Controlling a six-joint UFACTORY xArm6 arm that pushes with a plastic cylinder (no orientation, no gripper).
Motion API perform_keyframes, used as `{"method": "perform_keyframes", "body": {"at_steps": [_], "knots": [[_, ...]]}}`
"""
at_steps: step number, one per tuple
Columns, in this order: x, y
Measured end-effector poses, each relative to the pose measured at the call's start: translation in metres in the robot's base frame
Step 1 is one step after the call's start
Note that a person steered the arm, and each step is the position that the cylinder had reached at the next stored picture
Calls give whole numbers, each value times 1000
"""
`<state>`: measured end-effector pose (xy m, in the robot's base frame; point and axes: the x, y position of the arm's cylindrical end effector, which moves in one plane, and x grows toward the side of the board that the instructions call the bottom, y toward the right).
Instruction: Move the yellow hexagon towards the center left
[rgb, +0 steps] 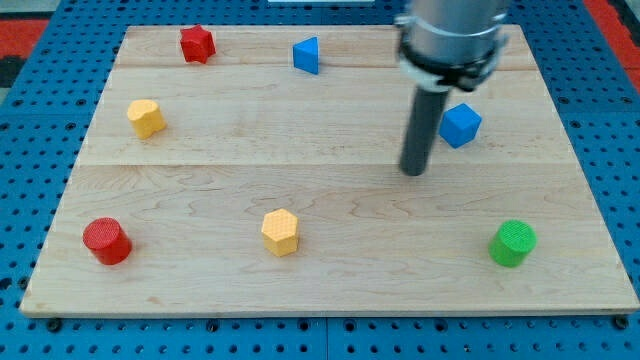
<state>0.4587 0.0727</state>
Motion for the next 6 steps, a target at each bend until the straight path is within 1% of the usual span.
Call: {"method": "perform_keyframes", "body": {"at_steps": [1,2,4,6], "knots": [[39,-57],[92,-76],[89,-121],[89,-128]]}}
